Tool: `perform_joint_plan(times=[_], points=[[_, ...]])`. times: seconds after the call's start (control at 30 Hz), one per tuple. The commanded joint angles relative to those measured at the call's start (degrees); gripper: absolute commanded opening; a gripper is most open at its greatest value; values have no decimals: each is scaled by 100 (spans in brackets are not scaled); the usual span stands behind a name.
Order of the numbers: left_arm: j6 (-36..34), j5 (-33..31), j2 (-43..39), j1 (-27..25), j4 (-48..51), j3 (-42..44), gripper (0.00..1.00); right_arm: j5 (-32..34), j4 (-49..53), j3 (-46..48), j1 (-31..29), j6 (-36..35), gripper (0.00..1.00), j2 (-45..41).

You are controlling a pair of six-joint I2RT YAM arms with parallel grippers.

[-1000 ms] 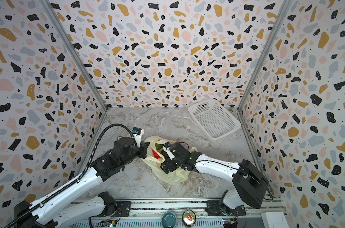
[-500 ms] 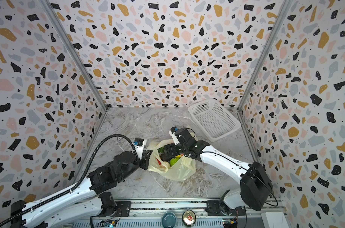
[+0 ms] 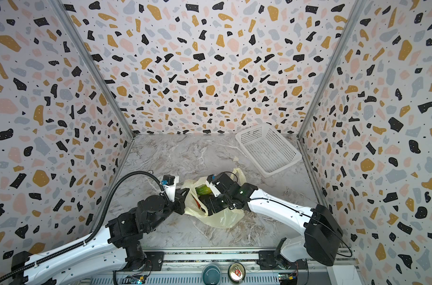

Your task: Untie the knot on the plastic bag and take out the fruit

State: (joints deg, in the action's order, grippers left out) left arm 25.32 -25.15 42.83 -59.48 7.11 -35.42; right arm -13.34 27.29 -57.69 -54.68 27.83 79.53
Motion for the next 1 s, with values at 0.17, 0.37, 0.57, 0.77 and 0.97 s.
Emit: perform_joint_plan(times=[0.17, 0.37, 0.57, 0.77, 0.97], points=[[175, -447, -133, -45, -582, 240, 0, 323, 873, 948, -513, 162, 89, -730], [202, -298, -231, -56, -633, 351, 0, 547, 397, 1277, -477, -36, 90, -394], [210, -103, -282, -105, -697, 450, 0, -153, -21, 391, 77, 173, 91, -554], [195, -165, -275, -142, -816, 456, 0, -822, -563, 99, 225, 441, 89, -295], [208, -192, -316, -195, -903, 481, 0, -922, -1264, 306, 397, 504, 87, 245]])
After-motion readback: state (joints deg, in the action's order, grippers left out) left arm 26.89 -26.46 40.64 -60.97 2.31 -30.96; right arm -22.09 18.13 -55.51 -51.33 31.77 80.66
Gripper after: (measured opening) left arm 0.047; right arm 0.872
